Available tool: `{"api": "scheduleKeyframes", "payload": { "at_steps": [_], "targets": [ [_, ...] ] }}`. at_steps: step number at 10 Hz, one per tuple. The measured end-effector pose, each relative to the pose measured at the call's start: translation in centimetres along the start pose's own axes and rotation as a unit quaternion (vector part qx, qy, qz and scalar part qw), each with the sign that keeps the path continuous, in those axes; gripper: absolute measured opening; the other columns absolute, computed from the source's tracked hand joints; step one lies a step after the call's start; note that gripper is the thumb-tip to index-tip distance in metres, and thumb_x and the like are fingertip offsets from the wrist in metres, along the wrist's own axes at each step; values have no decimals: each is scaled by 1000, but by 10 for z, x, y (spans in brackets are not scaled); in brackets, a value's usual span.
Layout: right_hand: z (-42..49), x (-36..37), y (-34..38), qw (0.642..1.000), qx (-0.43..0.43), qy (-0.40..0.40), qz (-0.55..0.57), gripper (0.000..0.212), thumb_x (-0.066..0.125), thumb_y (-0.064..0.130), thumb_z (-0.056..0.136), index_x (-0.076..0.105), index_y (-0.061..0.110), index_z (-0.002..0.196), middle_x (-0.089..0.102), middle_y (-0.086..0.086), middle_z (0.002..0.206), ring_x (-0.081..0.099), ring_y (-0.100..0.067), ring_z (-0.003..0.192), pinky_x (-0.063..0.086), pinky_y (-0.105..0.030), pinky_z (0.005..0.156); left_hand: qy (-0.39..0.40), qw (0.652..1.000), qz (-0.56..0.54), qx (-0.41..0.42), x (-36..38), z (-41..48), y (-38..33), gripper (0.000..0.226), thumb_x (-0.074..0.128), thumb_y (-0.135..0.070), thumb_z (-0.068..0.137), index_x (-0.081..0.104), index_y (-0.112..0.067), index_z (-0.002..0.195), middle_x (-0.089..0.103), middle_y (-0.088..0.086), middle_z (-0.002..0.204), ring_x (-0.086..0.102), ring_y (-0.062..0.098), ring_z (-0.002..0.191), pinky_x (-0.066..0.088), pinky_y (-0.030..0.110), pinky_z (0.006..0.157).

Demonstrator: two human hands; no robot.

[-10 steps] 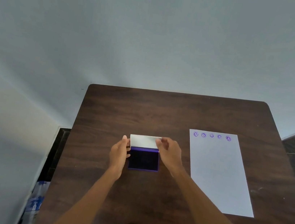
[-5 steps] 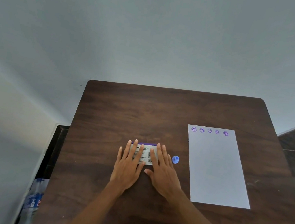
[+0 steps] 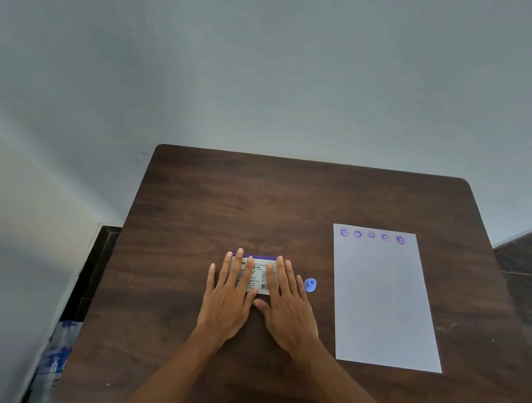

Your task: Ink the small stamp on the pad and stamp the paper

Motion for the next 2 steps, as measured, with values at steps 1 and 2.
{"api": "scheduleKeyframes", "payload": {
  "at_steps": [1,2],
  "targets": [
    [-6,-27,0,996,-18,-78,-30,70,25,55,98,-5,20,151,5,-7,162,-3,-22,149,19,-47,119,-55,998,-32,-3,-15,-8,-7,64,12,-49,100,-3,-21,155,-10,5,163,-7,25,150,2,49,121],
    [-14,-53,-24,990,9,-128,-59,71,31,52,97,7,15,152,7,-10,162,-2,-26,149,18,-49,119,-106,993,-57,3,-35,-8,-21,63,18,-44,100,2,-19,156,-3,5,164,-4,23,151,7,48,122]
  ]
}}
Point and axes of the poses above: each hand's wrist, its own z-axis towards the middle knuckle, its own x-axis out of the palm, y = z × x, the point moved 9 cm from there along z, towards the middle knuckle
